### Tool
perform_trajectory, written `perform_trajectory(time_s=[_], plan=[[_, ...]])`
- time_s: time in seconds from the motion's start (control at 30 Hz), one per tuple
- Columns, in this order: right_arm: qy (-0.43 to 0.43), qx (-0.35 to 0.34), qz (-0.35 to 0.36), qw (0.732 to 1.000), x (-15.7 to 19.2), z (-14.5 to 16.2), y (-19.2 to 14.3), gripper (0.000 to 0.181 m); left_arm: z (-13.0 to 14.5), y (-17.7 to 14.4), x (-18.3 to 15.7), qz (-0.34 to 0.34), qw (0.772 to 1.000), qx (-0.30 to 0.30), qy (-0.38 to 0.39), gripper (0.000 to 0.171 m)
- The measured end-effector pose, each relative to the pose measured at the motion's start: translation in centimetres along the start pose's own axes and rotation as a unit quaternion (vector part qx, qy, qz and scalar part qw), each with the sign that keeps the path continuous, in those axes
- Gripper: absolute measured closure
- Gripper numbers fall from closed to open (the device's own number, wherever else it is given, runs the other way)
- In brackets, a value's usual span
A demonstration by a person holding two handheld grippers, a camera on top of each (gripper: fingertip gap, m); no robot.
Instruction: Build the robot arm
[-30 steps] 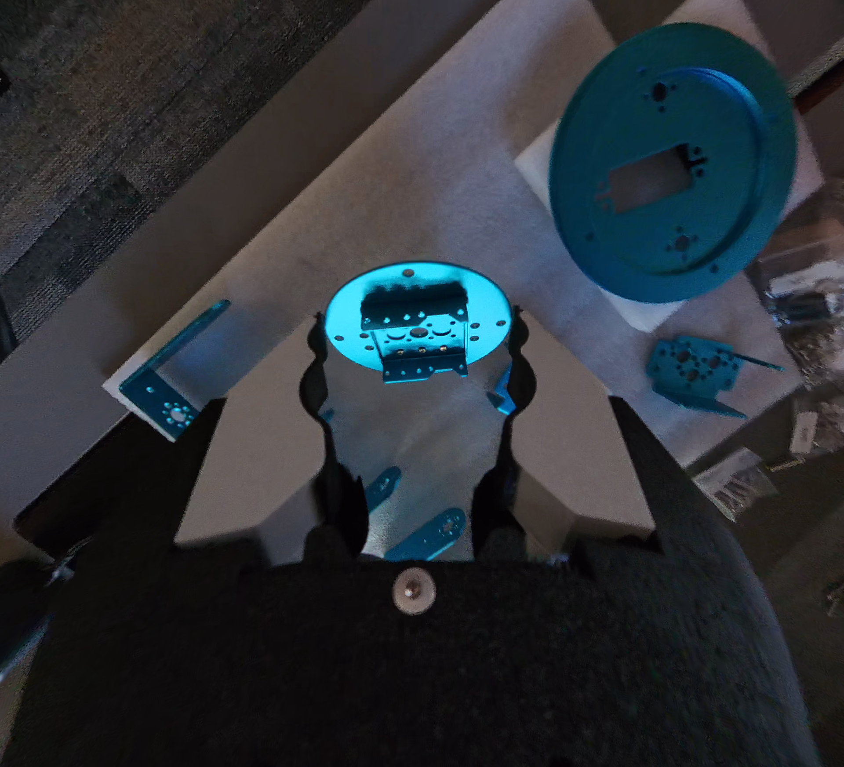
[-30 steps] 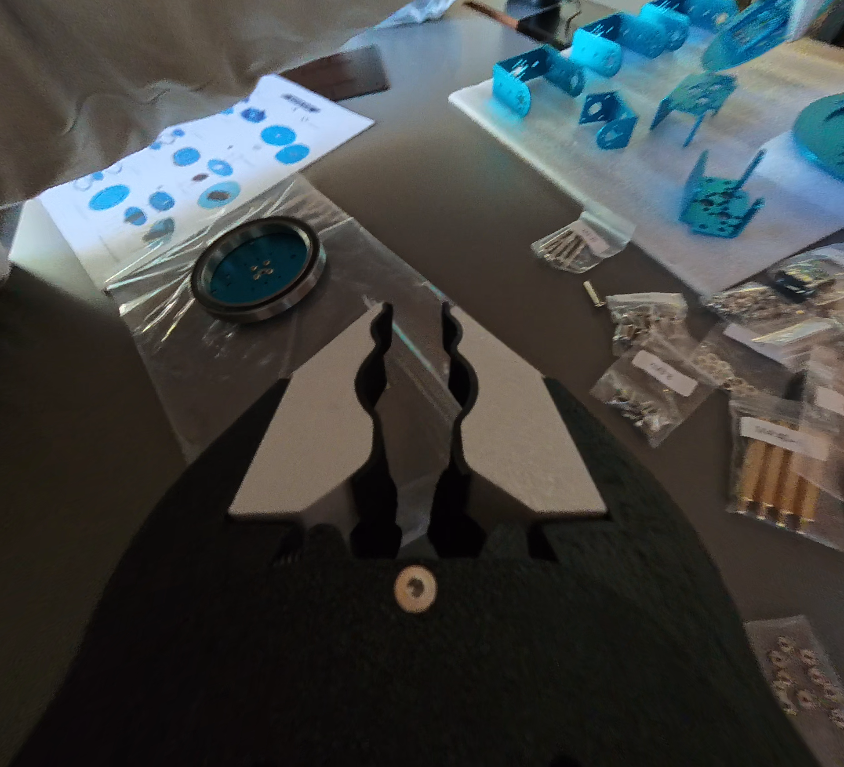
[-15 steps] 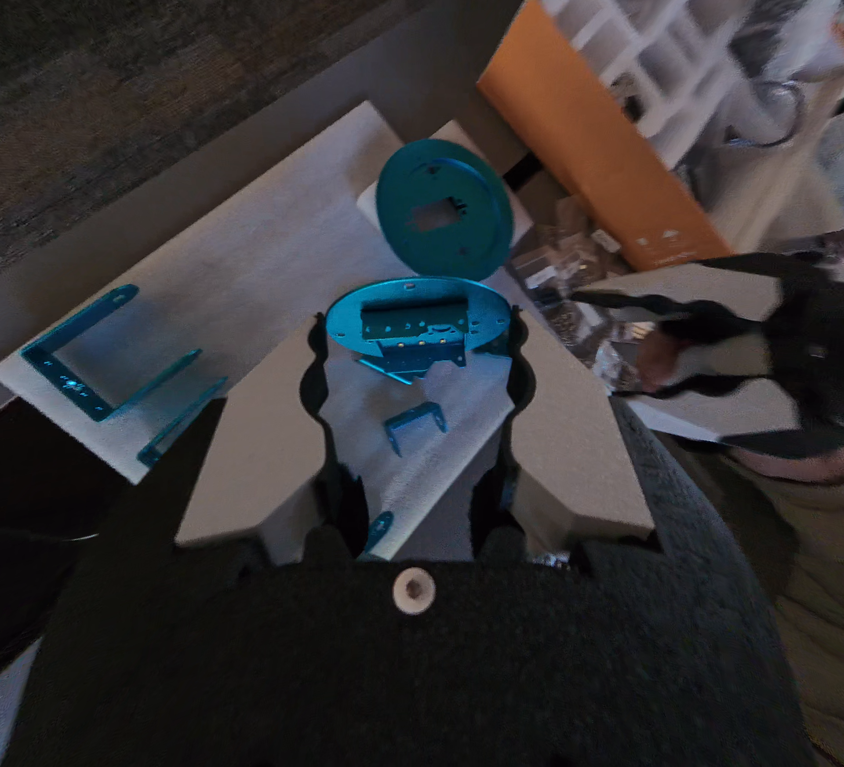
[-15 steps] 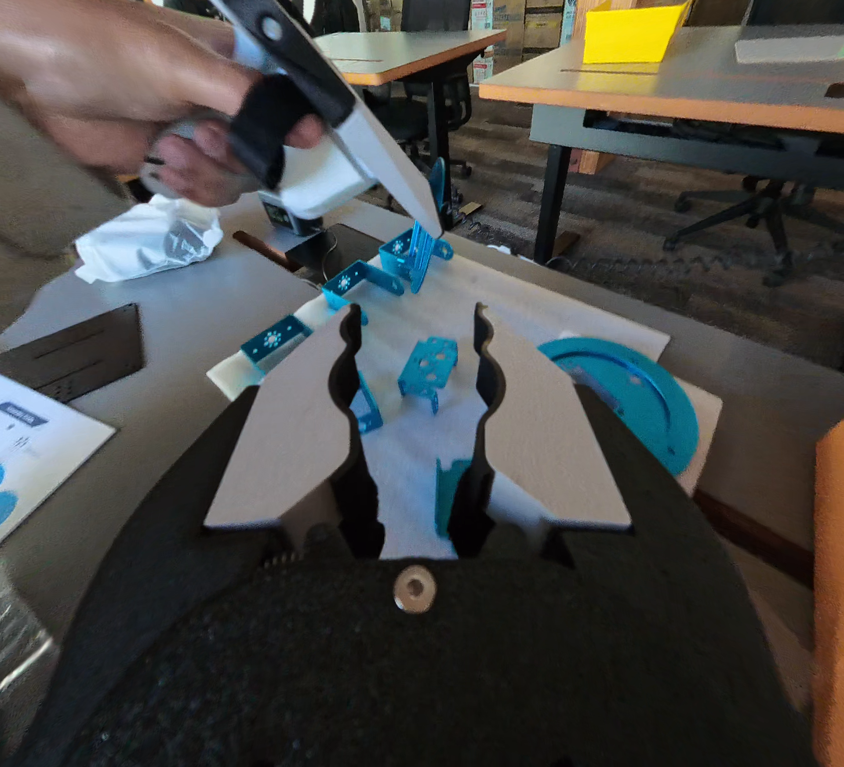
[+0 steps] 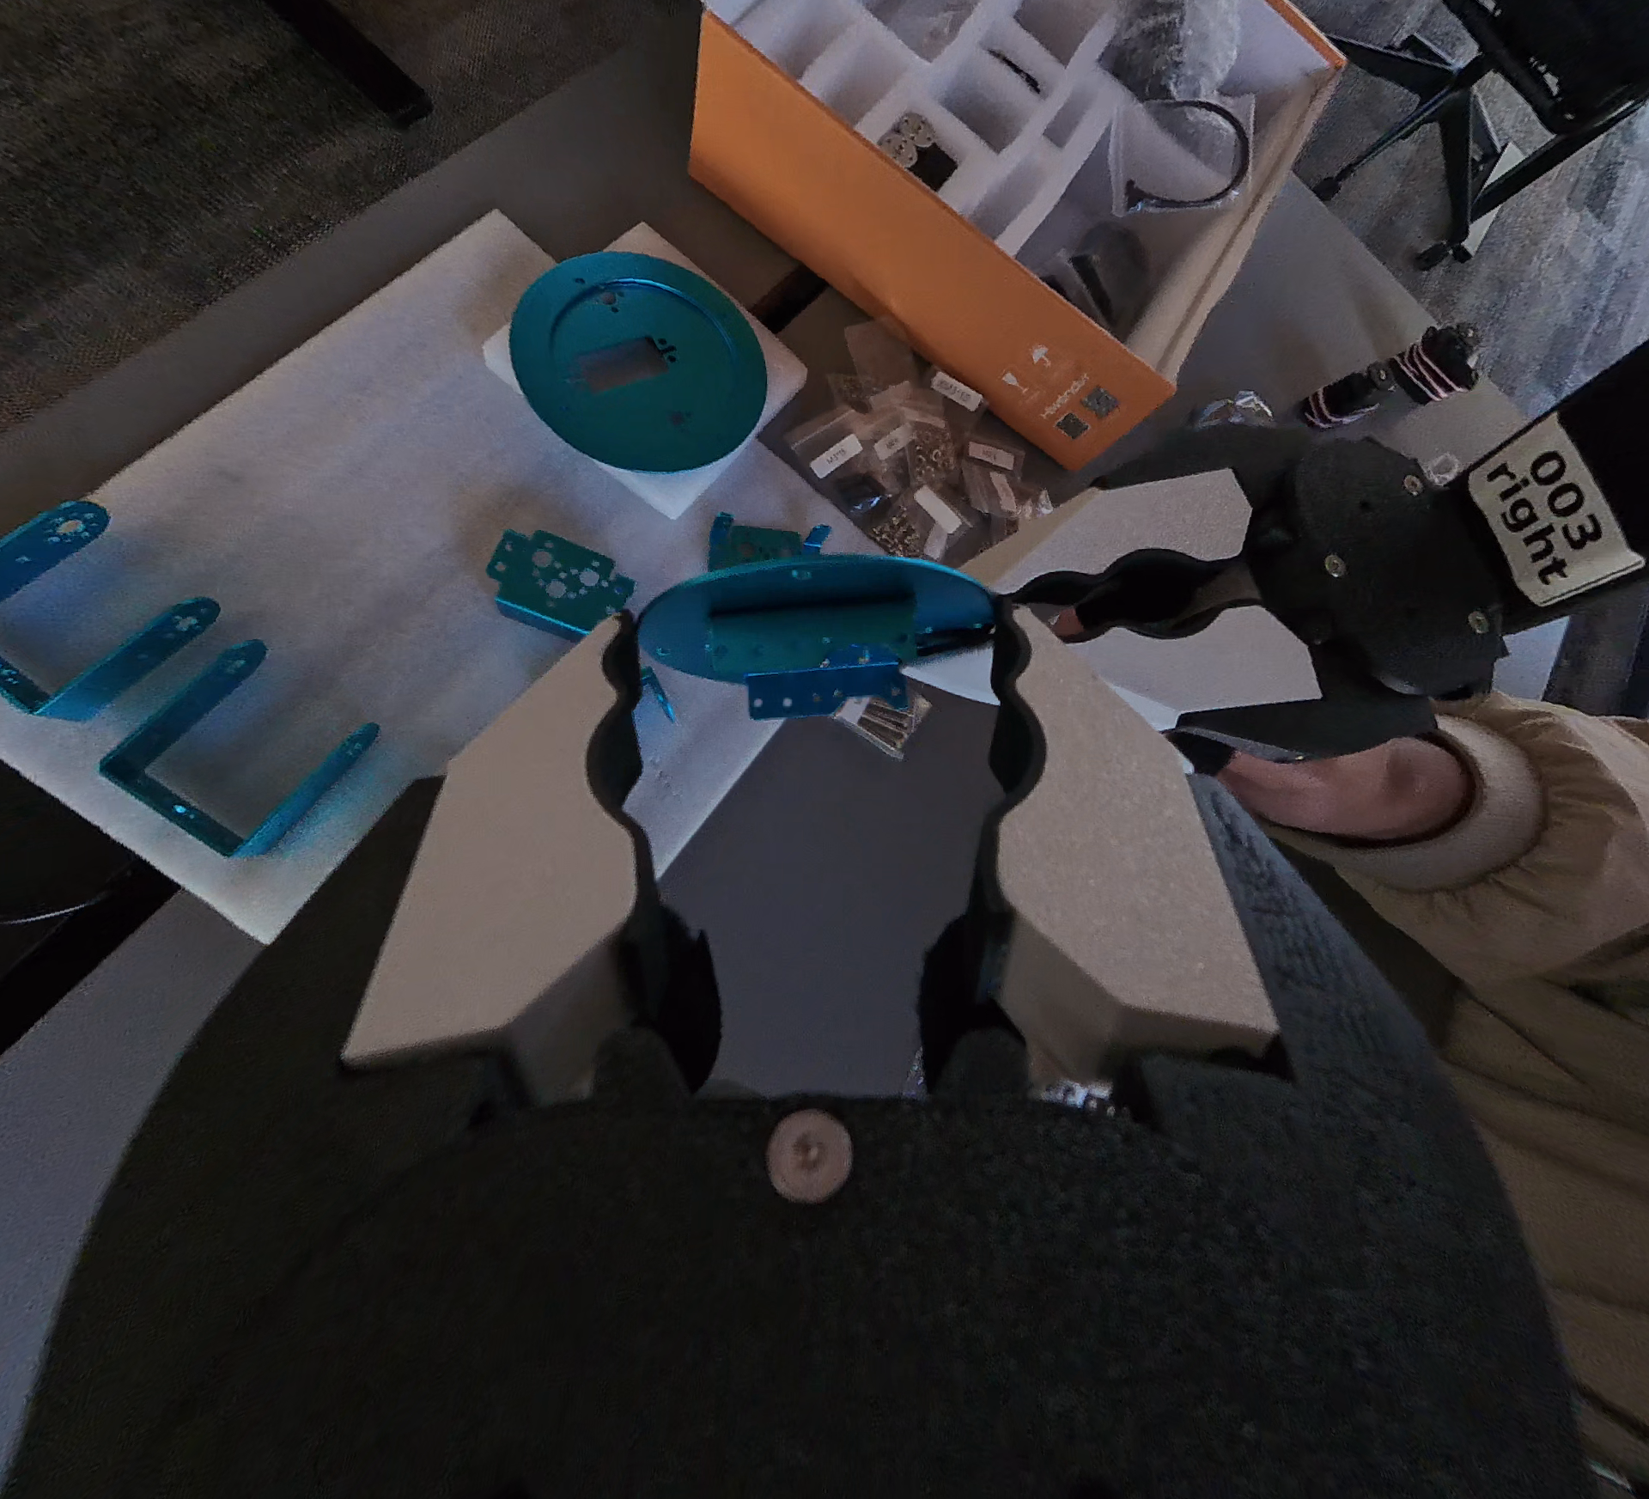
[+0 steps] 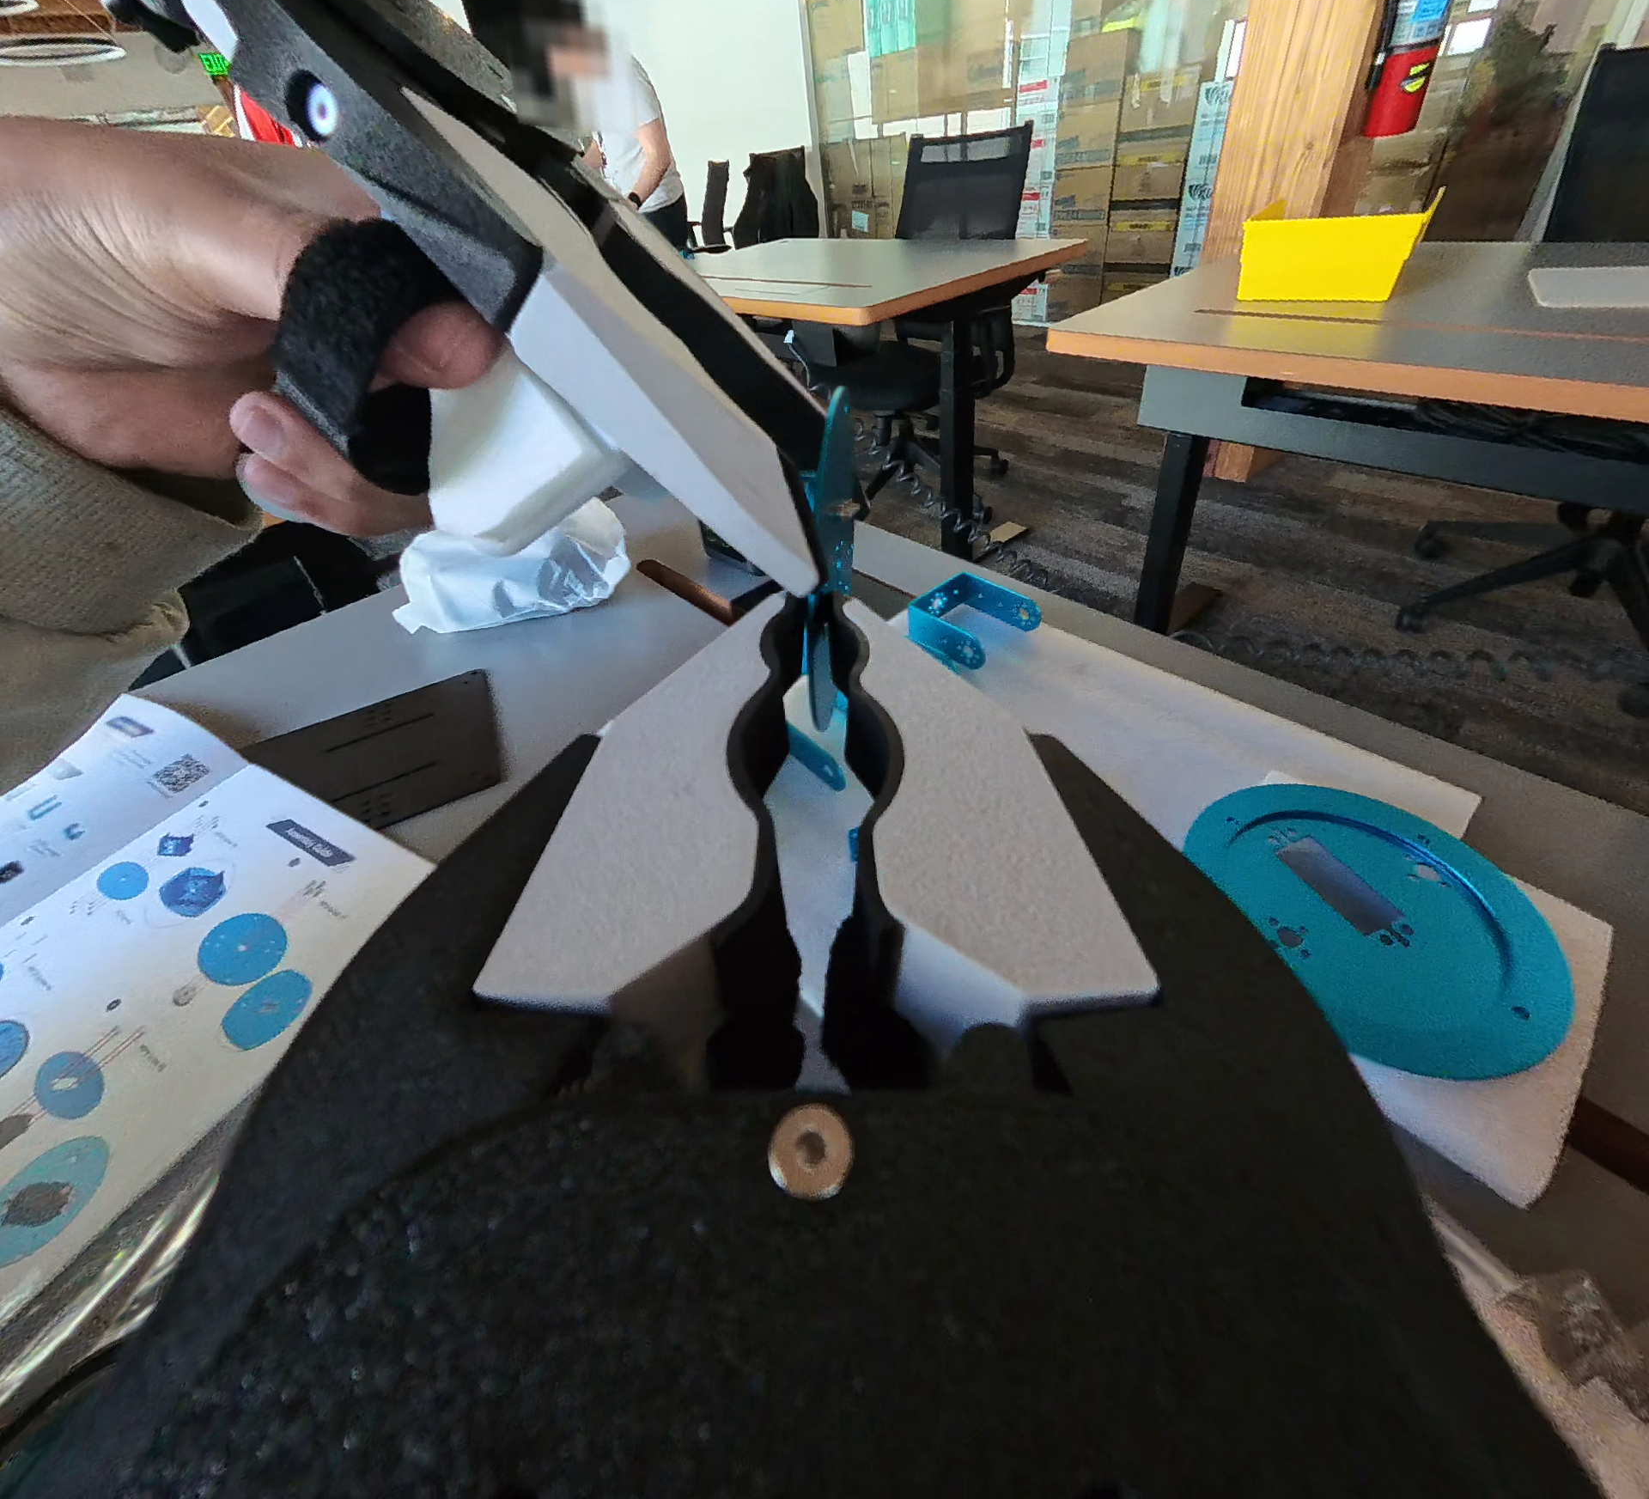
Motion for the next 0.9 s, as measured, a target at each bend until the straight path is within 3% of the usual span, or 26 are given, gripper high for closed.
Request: perform_trajectory(time_s=[0.1, 0.23, 0.4, 0.5, 0.6, 0.67, 0.77, 0.83, 0.9], plan=[[0.033, 0.000, -0.035, 0.999, 1.7, -0.2, -1.1, 0.178, 0.8, -1.6, -1.0, -0.015, 0.999, -0.019, 0.029, 0.095], [0.123, -0.002, -0.115, 0.986, 3.8, 0.0, -3.3, 0.178, 3.0, -6.9, -1.6, -0.055, 0.992, -0.074, 0.082, 0.095], [0.243, -0.035, -0.229, 0.942, 7.4, 0.0, -7.1, 0.178, 12.8, -13.4, -4.6, -0.075, 0.982, -0.101, 0.140, 0.097], [0.284, -0.046, -0.302, 0.909, 12.1, 0.2, -8.9, 0.178, 20.1, -15.1, -7.3, -0.063, 0.982, -0.135, 0.115, 0.104], [0.310, -0.048, -0.375, 0.872, 18.9, 0.9, -10.4, 0.178, 25.7, -15.7, -10.6, -0.017, 0.972, -0.230, 0.045, 0.116], [0.329, -0.042, -0.411, 0.849, 23.2, 1.8, -11.0, 0.179, 28.1, -16.3, -12.1, 0.031, 0.952, -0.303, -0.030, 0.117], [0.360, -0.035, -0.451, 0.816, 28.0, 3.0, -11.4, 0.179, 31.0, -17.2, -13.7, 0.122, 0.905, -0.382, -0.145, 0.117], [0.363, -0.024, -0.460, 0.810, 30.2, 3.9, -11.2, 0.179, 32.6, -17.9, -14.5, 0.182, 0.869, -0.417, -0.193, 0.132], [0.355, -0.011, -0.462, 0.813, 32.1, 5.0, -11.1, 0.178, 34.2, -18.1, -14.7, 0.200, 0.851, -0.435, -0.218, 0.151]])
Point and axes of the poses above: each gripper's, where its closed fingertips meet, y out along the fingers, z out of its underside, x = y × z across the jaws, the point moved 2 cm from there along -y, back along the fingers, and after that the axes turned 5 degrees about -y, right-handed, at the moved point
